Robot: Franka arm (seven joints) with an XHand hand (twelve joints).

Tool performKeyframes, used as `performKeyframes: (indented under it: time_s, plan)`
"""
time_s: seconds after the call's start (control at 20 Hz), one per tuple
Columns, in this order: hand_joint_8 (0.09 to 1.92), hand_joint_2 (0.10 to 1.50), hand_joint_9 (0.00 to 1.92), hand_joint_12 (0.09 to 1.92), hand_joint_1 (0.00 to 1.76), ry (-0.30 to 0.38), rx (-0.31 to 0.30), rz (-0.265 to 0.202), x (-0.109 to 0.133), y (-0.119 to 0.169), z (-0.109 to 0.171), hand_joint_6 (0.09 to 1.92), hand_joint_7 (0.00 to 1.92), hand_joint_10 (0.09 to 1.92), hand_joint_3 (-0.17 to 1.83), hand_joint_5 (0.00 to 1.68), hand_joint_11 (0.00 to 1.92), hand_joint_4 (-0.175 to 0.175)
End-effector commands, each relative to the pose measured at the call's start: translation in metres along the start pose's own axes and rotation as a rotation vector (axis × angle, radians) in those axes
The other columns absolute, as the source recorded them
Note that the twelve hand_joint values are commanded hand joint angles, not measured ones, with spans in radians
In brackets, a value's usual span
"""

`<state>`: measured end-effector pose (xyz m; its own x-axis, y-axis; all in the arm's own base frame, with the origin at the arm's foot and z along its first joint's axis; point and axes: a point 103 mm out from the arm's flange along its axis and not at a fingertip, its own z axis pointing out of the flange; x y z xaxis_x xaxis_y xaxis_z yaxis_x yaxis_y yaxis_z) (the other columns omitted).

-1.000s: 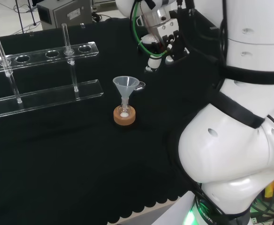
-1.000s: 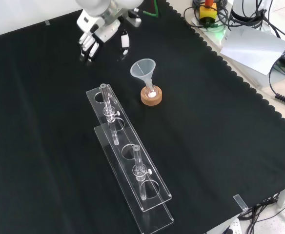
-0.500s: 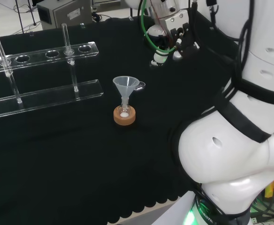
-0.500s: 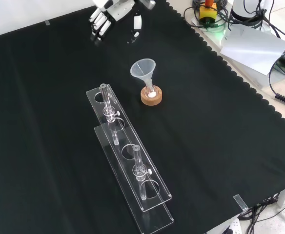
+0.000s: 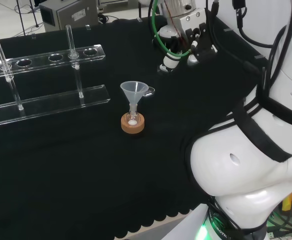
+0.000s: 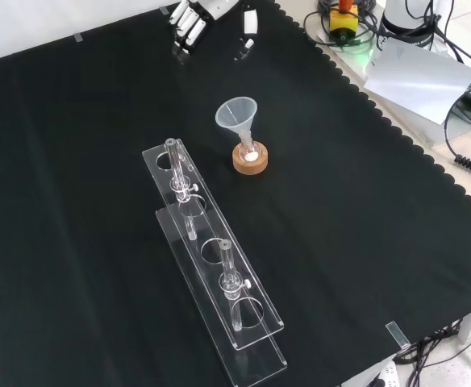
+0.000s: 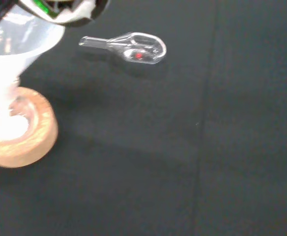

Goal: Remove the funnel from the round-bottom flask.

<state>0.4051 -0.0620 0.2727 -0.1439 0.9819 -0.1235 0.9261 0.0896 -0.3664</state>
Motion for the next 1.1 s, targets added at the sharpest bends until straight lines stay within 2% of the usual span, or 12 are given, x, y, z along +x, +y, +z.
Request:
performKeyframes:
  time_s: [0.05, 0.6, 0.9, 1.1]
  plan:
    - [0.68, 0.62, 0.42, 1.37, 0.74, 0.06, 0.056, -0.078, 0.023, -0.006, -0.003, 0.09, 0.17, 0.65, 0.64, 0.26, 0.3, -0.067]
    - [0.69, 0.62, 0.27, 1.4, 0.63, 0.101, 0.147, -0.157, 0.054, 0.014, -0.001, 0.09, 0.01, 0.75, 0.54, 0.14, 0.35, -0.072]
    - [0.56, 0.62, 0.19, 1.42, 0.59, 0.117, 0.21, -0.19, 0.068, 0.028, 0.006, 0.09, 0.0, 0.8, 0.47, 0.11, 0.34, -0.072]
    - [0.53, 0.62, 0.17, 1.43, 0.57, 0.128, 0.235, -0.203, 0.071, 0.034, 0.012, 0.09, 0.0, 0.81, 0.45, 0.11, 0.34, -0.073]
